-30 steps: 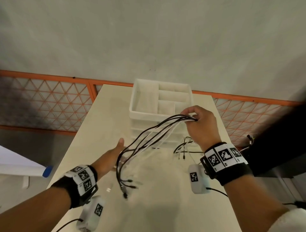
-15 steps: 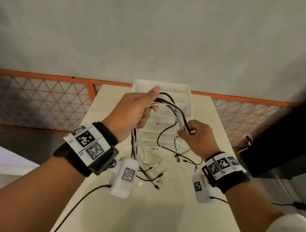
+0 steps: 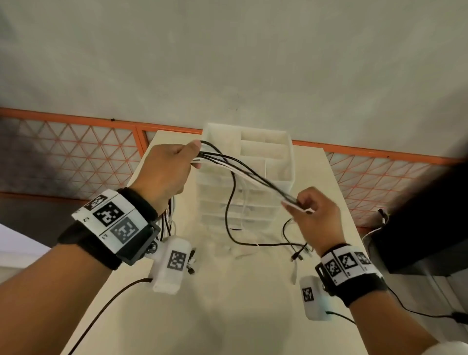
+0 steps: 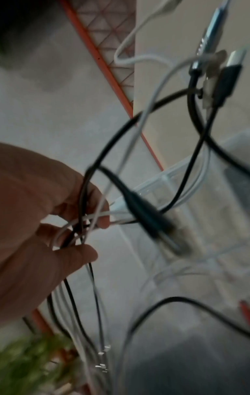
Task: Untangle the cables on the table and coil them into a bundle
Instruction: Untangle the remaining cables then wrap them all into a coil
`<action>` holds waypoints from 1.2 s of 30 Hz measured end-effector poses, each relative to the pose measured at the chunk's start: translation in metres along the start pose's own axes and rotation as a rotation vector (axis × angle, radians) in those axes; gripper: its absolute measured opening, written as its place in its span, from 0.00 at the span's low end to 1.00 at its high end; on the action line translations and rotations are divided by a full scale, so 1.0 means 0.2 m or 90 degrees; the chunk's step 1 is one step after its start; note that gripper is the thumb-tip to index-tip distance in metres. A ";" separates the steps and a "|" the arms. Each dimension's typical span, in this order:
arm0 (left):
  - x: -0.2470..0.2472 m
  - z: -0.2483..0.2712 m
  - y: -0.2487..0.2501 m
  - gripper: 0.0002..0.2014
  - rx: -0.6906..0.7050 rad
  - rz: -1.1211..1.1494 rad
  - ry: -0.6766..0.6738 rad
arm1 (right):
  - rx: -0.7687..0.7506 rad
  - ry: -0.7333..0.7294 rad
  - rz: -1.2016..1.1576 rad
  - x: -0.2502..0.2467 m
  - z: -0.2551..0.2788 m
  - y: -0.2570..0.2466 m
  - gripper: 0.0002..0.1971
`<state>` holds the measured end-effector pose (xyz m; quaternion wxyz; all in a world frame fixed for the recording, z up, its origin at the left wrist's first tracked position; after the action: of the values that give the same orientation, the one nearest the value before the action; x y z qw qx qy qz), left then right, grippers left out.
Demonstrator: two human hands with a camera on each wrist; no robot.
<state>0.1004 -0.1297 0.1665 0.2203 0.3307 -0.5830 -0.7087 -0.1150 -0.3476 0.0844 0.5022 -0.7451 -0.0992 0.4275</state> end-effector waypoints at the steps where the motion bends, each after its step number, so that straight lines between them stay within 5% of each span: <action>1: 0.00 0.00 0.01 0.23 0.008 0.013 0.005 | 0.021 -0.067 0.042 0.06 0.01 0.04 0.17; 4: 0.05 0.02 0.06 0.27 0.045 0.035 -0.016 | 0.112 -0.266 0.184 0.24 0.06 0.16 0.25; 6: 0.09 0.03 0.08 0.31 0.059 0.041 -0.042 | 0.174 -0.298 0.204 0.27 0.07 0.22 0.23; 10: 0.08 0.02 0.09 0.24 0.038 -0.017 -0.102 | 0.224 -0.163 0.113 0.19 0.04 0.25 0.10; 15: 0.04 0.00 -0.03 0.23 -0.047 -0.139 -0.085 | 0.102 -0.011 -0.146 0.04 0.00 0.09 0.20; 19: 0.03 0.00 -0.10 0.22 -0.064 -0.102 -0.040 | 0.024 0.028 -0.336 -0.03 -0.01 -0.03 0.22; 21: 0.02 0.00 -0.11 0.21 -0.062 -0.018 -0.029 | 0.029 0.013 -0.195 -0.02 -0.01 0.01 0.17; 23: 0.00 0.00 -0.08 0.20 -0.037 0.059 -0.023 | 0.064 -0.087 0.110 0.07 0.01 0.13 0.05; 25: -0.03 0.01 -0.01 0.20 0.002 0.096 -0.025 | 0.176 -0.201 0.297 0.17 0.07 0.35 0.12; 28: -0.05 0.01 0.06 0.21 0.046 0.100 -0.052 | 0.317 -0.241 0.321 0.22 0.19 0.55 0.16; 31: -0.03 0.01 0.07 0.24 0.048 0.044 -0.099 | 0.318 -0.250 0.296 0.20 0.20 0.52 0.12; 36: 0.04 0.04 0.07 0.26 0.050 -0.036 -0.125 | 0.189 -0.293 0.282 0.12 0.08 0.12 0.40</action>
<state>0.0877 -0.1330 0.1793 0.1285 0.2842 -0.6197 -0.7202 -0.1200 -0.3350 0.0493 0.4645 -0.5517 0.0175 0.6925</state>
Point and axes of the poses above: each hand's wrist, its own z-axis away from the middle knuckle, its own x-axis out of the palm, y = z × x, the point moved 6 cm from there along -z, towards the middle knuckle, and after that the axes turned 13 degrees about -y, right-handed, at the moved point
